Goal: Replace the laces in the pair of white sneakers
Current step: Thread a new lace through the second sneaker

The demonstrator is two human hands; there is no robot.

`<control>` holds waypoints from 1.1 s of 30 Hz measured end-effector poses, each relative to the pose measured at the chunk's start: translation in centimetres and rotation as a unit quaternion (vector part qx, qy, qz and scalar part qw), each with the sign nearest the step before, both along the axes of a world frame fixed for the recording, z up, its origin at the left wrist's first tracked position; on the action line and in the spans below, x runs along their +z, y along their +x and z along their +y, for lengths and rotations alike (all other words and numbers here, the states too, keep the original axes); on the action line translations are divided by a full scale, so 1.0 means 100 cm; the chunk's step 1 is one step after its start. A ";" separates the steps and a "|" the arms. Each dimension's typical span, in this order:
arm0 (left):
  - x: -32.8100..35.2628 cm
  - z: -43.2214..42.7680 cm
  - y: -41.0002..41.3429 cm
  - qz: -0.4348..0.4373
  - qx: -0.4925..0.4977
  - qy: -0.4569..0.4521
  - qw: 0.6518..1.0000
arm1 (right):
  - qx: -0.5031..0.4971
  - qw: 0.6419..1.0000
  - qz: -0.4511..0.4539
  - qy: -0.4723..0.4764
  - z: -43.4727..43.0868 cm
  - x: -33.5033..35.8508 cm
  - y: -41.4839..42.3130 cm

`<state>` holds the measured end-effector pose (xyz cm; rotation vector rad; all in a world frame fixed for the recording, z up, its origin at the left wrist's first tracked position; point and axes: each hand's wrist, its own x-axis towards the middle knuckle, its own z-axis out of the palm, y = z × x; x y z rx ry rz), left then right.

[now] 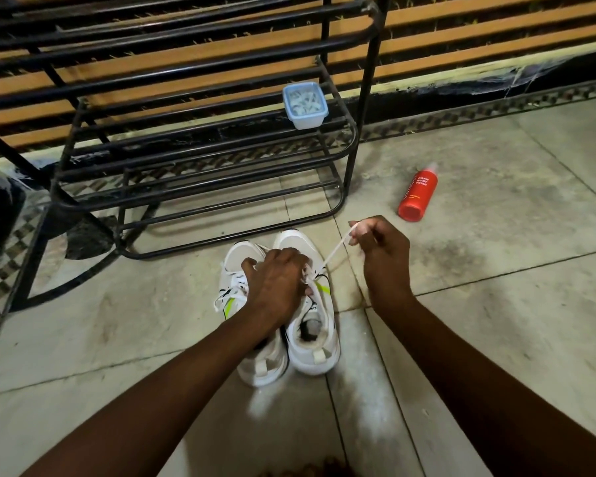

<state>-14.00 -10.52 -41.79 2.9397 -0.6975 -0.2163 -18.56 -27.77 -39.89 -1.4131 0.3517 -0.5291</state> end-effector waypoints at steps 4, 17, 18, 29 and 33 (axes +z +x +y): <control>-0.001 0.001 0.000 0.010 0.014 -0.013 1.000 | 0.093 0.986 0.050 0.128 -0.002 0.005 -0.004; 0.004 0.000 -0.001 0.017 0.013 -0.004 1.000 | 0.163 0.782 0.046 -0.600 -0.019 0.037 -0.020; 0.004 -0.001 -0.001 0.018 0.012 -0.004 1.000 | 0.164 0.776 0.044 -0.607 -0.017 0.040 -0.021; 0.023 0.007 0.014 0.221 0.110 -0.326 0.913 | 0.110 0.850 0.007 -0.515 -0.016 0.033 -0.022; 0.042 -0.001 0.014 0.314 0.022 -0.428 0.847 | 0.086 0.845 0.021 -0.527 -0.005 0.035 -0.022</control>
